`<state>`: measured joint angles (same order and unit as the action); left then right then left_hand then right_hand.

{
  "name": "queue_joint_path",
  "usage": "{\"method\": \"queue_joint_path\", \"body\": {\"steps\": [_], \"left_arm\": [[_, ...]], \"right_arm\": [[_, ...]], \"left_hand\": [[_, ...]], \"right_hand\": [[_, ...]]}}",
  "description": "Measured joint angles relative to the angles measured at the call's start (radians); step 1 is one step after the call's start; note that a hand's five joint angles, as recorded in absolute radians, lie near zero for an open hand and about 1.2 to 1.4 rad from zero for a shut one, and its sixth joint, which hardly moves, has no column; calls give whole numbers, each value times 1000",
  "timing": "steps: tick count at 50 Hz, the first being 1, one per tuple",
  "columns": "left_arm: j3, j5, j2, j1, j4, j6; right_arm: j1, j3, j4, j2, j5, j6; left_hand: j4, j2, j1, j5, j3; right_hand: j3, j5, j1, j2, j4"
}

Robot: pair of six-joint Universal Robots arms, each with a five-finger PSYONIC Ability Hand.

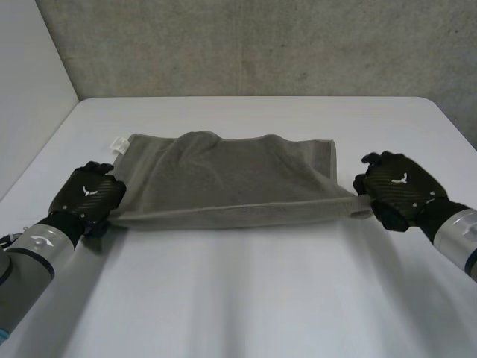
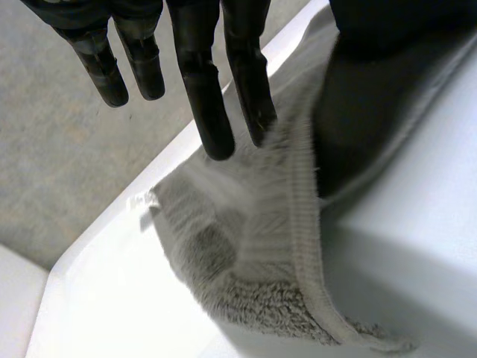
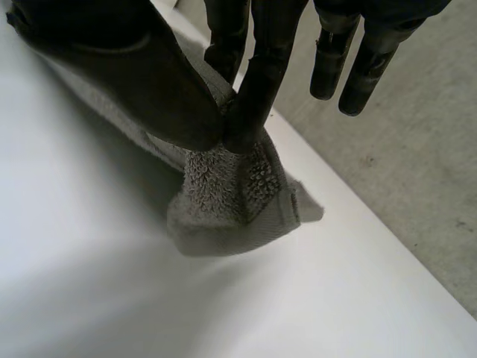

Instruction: Fold the towel.

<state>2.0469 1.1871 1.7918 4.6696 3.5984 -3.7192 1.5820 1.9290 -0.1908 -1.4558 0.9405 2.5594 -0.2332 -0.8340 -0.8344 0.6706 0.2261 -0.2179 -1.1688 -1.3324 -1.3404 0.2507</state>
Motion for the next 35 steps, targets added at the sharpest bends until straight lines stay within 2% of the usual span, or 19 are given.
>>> {"method": "queue_joint_path", "body": {"steps": [2, 6, 10, 12, 14, 15, 16, 17, 18, 25, 29, 35], "left_arm": [[-11, 39, 19, -5, 0, -1], [-29, 108, 61, -15, 1, -4], [-41, 153, 94, -23, 2, -7], [-45, 165, 104, -26, 0, -8], [-47, 170, 110, -30, -6, -8], [-48, 171, 112, -32, -9, -8], [-49, 172, 113, -35, -16, -8], [-49, 171, 113, -39, -24, -8], [-49, 171, 112, -41, -28, -8], [-45, 164, 43, -50, -81, -4], [-41, 159, -71, -45, -121, 3], [-43, 156, -296, -38, -187, 31]], "right_arm": [[-13, 4, 0, -19, -21, 29], [-32, 4, 3, -29, -49, 52], [-43, 1, 7, -25, -60, 54], [-46, -1, 8, -23, -61, 53], [-47, -2, 9, -22, -61, 52], [-48, -3, 9, -21, -60, 51], [-48, -4, 9, -20, -59, 50], [-48, -4, 10, -20, -58, 49], [-48, -5, 10, -20, -58, 49], [-73, -24, 18, -26, -53, 55], [-91, -51, 56, -51, -54, 58], [-103, -135, 209, -126, -70, 55]], "left_hand": [[0, 167, 170, -191, 0], [0, 273, 270, -317, 0], [0, 285, 280, -336, 0], [0, 256, 254, -274, 0], [0, 84, 71, -91, 0], [0, -43, -33, 32, 0], [0, -286, -272, 265, 0], [0, -438, -425, 404, 0], [0, -471, -459, 446, 0], [0, -508, -467, 475, 0], [0, -508, -467, 475, 0], [0, -512, -467, 475, 0]], "right_hand": [[0, 0, 0, 0, 0], [0, 0, 0, 0, 0], [0, 0, 0, 0, 0], [0, 0, 0, 0, 0], [0, 0, 0, 0, 0], [0, 0, 0, 0, 0], [0, 0, 0, 0, 0], [0, 0, 0, 0, 0], [0, 0, 0, 0, 0], [0, 0, 0, 0, 0], [0, 0, 0, 0, 0], [0, -1, 0, 0, 0]]}}
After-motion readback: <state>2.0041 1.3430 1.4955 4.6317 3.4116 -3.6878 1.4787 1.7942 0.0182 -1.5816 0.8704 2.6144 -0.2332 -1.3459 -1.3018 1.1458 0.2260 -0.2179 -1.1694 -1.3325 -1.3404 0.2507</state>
